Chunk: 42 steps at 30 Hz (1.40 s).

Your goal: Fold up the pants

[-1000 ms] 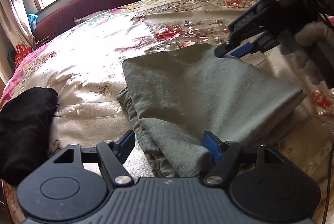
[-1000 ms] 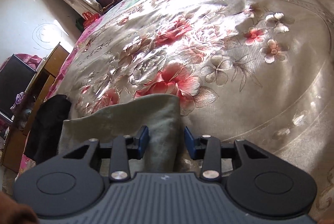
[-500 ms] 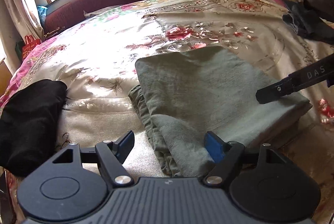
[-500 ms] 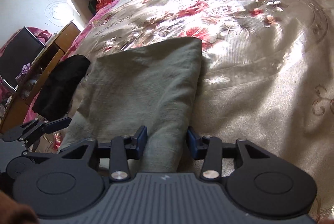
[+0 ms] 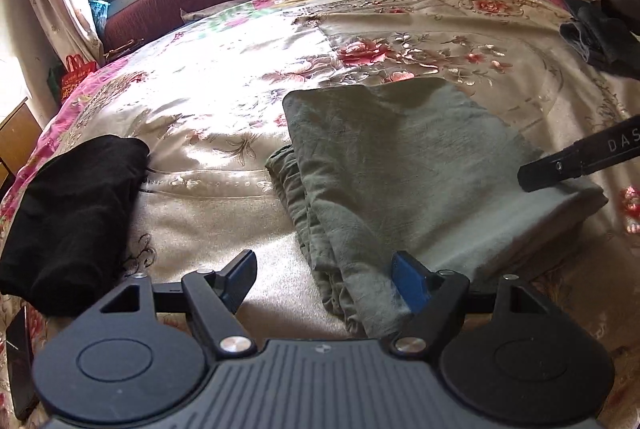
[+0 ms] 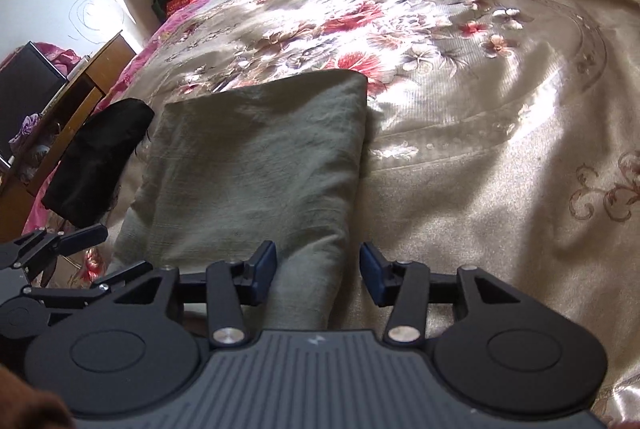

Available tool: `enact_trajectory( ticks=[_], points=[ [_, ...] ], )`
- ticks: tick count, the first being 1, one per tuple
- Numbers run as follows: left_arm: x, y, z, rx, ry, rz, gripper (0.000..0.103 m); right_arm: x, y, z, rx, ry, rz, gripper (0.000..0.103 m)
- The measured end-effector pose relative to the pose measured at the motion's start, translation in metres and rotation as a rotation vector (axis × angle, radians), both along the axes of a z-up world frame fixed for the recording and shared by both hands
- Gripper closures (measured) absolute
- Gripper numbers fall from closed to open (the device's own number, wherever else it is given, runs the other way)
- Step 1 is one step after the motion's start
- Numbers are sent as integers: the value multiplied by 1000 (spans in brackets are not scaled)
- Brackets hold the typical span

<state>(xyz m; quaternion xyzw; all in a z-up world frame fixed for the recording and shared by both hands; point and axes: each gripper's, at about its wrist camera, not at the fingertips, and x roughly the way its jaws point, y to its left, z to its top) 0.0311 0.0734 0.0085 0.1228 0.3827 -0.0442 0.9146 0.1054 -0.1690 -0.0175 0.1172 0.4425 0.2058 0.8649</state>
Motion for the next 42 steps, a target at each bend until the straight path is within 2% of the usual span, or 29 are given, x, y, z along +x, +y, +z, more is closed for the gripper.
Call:
enact_trajectory(
  ticks=[4, 10, 18, 34, 42],
  points=[
    [-13, -1, 10, -1, -28, -7, 15, -16, 4, 15, -36, -48, 18, 55],
    [-18, -13, 14, -19, -43, 6, 15, -27, 17, 15, -64, -63, 21, 54],
    [-30, -27, 13, 15, -53, -14, 15, -38, 9, 12, -41, -48, 0, 54],
    [-42, -38, 18, 31, -76, -32, 15, -56, 6, 11, -29, -50, -7, 54],
    [-42, -35, 32, 43, -106, -50, 15, -41, -4, 26, -13, -87, -33, 54]
  ],
)
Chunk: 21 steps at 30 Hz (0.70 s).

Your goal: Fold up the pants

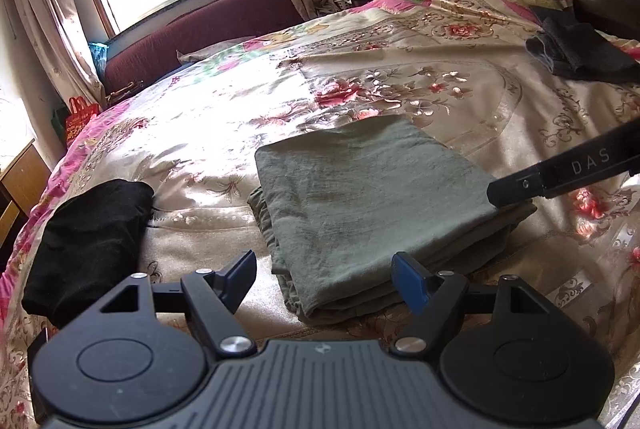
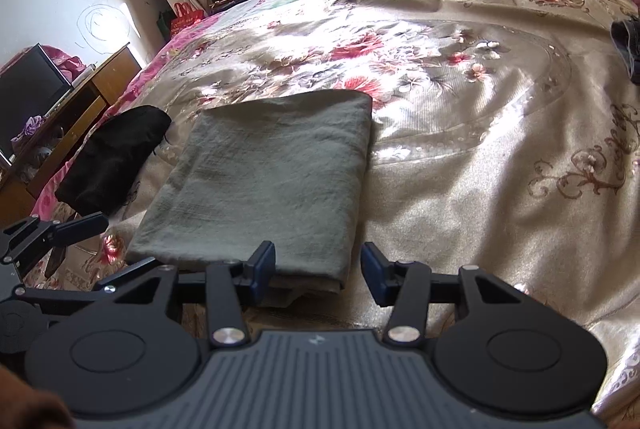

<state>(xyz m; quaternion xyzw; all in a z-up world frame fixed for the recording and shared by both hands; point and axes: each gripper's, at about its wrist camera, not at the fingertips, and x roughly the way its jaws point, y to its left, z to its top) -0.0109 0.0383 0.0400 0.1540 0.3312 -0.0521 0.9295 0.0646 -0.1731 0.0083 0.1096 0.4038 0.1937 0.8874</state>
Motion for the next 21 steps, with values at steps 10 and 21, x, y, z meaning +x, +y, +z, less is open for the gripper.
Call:
enact_trajectory(
  ticks=[10, 21],
  points=[
    [61, 31, -10, -102, 52, 73, 11, 68, -3, -26, 68, 55, -13, 52],
    [107, 44, -59, -235, 184, 44, 3, 98, -7, -54, 215, 118, 38, 44]
  ],
)
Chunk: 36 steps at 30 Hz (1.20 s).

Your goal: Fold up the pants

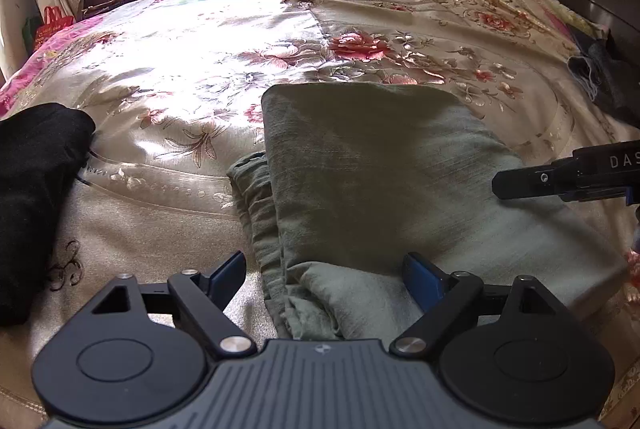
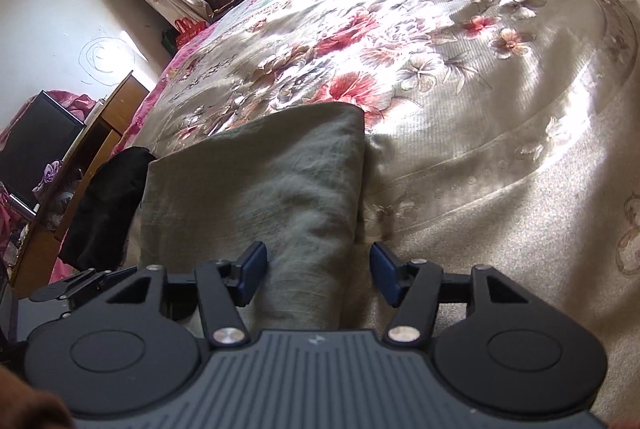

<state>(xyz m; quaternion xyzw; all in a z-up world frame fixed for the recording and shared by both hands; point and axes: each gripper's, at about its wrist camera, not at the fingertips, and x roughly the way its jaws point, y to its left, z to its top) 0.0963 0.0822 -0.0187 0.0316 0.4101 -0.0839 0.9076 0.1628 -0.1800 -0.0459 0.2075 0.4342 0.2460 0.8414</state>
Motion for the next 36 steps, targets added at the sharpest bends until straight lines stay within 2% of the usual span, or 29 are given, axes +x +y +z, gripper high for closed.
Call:
enact_trajectory(
  ticks=[3, 6, 11, 14, 16, 18, 19, 23, 25, 26, 27, 28, 29, 31, 36],
  points=[
    [2, 6, 0, -32, 6, -19, 3, -3, 1, 3, 74, 0, 43, 44],
    [2, 9, -3, -32, -8, -49, 0, 5, 11, -2, 44, 3, 67, 44],
    [16, 7, -10, -76, 15, -34, 0, 15, 23, -12, 85, 22, 53, 44],
    [11, 3, -9, -63, -9, -55, 1, 15, 23, -11, 82, 44, 46, 58],
    [5, 3, -6, -63, -21, -60, 14, 11, 19, -7, 113, 39, 52, 69],
    [-1, 1, 0, -43, -42, -76, 22, 11, 15, -6, 143, 41, 61, 69],
    [-2, -1, 2, -23, -51, -86, 23, 13, 14, -7, 144, 48, 58, 69],
    [10, -5, -3, 4, -42, -94, 17, 25, 28, -16, 100, 68, 94, 63],
    [17, -5, -8, 8, -35, -83, 9, 28, 34, -19, 110, 58, 107, 57],
    [22, -5, -12, 2, -26, -74, 9, 29, 36, -20, 113, 62, 99, 57],
    [26, -3, -14, -16, -16, -66, 9, 29, 37, -20, 111, 68, 86, 63],
    [28, -2, -12, -32, -13, -54, 12, 30, 36, -19, 106, 71, 74, 75],
    [28, -2, -9, -45, -17, -53, 16, 29, 34, -17, 102, 71, 63, 81],
    [26, -7, -1, -30, -41, -66, 29, 27, 25, -11, 133, 56, 52, 86],
    [54, -20, 8, -9, -69, -109, 44, 46, 5, 11, 115, -15, -6, 90]
  ],
)
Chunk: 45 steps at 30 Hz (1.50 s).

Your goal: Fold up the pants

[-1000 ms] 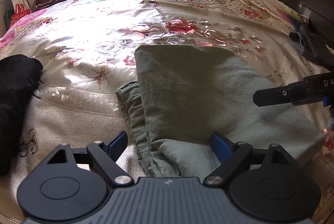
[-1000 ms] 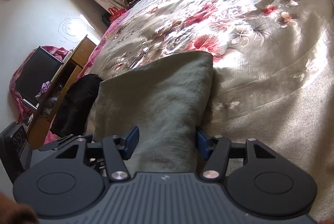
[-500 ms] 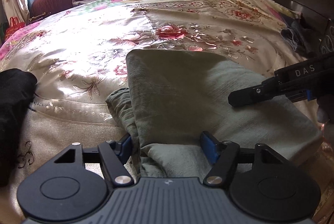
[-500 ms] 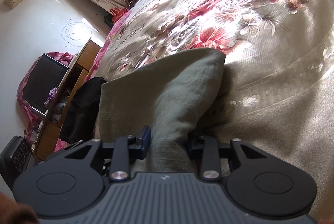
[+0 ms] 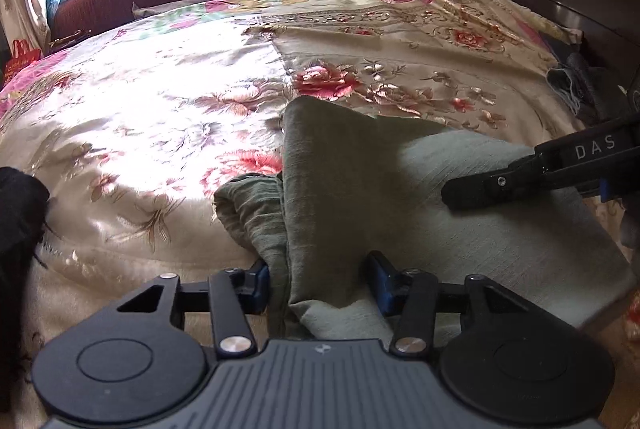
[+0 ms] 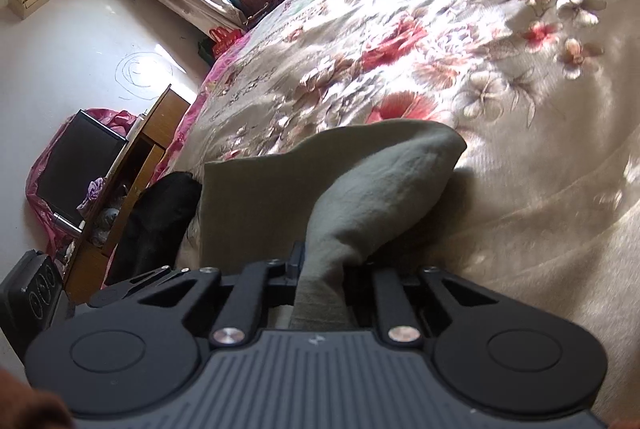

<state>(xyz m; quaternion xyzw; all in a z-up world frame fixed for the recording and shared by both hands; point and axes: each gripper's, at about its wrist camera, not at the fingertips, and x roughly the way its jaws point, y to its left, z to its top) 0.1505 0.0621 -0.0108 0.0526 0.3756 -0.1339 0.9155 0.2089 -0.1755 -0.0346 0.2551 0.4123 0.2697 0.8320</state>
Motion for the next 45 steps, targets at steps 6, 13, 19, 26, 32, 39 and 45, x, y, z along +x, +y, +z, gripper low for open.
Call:
enact_trajectory(
  ticks=[6, 13, 19, 26, 32, 39, 45],
  points=[
    [38, -23, -7, 52, -1, -26, 41, 35, -17, -3, -135, 26, -66, 80],
    [12, -12, -6, 85, -28, 29, 17, 1, -33, 11, -272, -62, -152, 69],
    [-1, -4, 0, 79, -18, 99, 15, -32, -22, 28, -334, -154, -122, 67],
    [-20, -11, 8, 151, -17, 150, 13, -52, -11, 24, -382, -108, -142, 61],
    [-41, -18, 19, 194, -44, 173, 13, -77, 3, 44, -377, -144, -111, 61],
    [-76, -15, 26, 182, -51, 211, 13, -108, 22, 39, -314, -121, -84, 61],
    [-103, -15, 24, 171, -52, 235, 5, -136, 31, 31, -320, -107, -58, 61]
  ],
)
